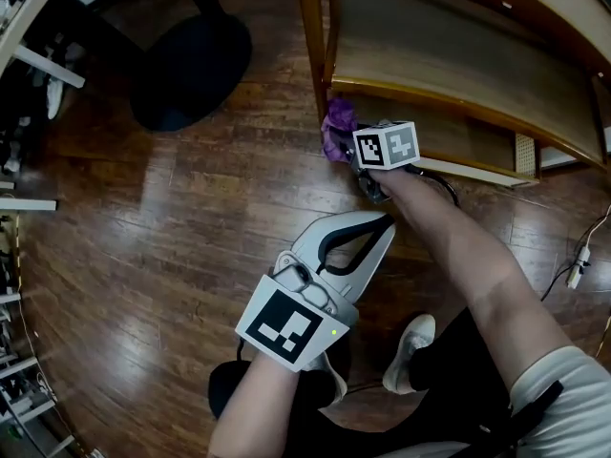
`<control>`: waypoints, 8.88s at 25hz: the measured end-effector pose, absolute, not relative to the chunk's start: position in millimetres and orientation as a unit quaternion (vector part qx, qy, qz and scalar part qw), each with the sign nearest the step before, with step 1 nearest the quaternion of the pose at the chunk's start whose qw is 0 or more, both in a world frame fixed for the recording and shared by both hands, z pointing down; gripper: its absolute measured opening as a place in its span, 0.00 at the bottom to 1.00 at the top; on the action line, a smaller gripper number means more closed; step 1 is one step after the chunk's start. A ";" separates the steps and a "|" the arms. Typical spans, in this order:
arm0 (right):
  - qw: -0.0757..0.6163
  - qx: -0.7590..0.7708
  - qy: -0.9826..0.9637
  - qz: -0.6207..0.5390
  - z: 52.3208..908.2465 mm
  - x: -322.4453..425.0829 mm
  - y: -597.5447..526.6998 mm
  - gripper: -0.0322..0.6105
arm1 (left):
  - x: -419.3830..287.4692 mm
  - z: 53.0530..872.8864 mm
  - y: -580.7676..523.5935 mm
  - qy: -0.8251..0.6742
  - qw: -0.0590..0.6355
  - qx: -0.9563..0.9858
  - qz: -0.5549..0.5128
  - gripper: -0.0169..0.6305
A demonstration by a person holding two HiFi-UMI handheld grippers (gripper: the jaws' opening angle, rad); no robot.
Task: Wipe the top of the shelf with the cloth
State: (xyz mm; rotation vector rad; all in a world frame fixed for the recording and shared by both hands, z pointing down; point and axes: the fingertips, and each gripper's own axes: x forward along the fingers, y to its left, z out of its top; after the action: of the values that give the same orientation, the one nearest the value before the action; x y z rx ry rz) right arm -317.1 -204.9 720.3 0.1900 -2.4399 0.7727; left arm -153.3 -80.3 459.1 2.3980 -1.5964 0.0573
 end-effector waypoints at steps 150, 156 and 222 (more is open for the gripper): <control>0.435 0.006 -0.900 0.008 867.7 -265.1 -154.6 0.20 | -191.4 490.5 -115.9 -0.577 0.117 0.804 0.081 0.05; 0.449 0.038 -0.893 0.000 871.8 -252.2 -183.3 0.20 | -185.8 498.2 -117.5 -0.564 0.117 0.812 0.091 0.05; 0.422 0.510 -0.722 0.202 798.2 327.5 -381.1 0.20 | -99.3 525.0 -133.3 -0.466 0.095 0.866 0.156 0.05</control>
State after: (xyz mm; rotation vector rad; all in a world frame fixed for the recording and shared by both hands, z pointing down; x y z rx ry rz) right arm 327.5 -381.1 798.2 1.2769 -1.8078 0.5065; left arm -99.3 -133.3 525.0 2.5664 -1.3827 0.4639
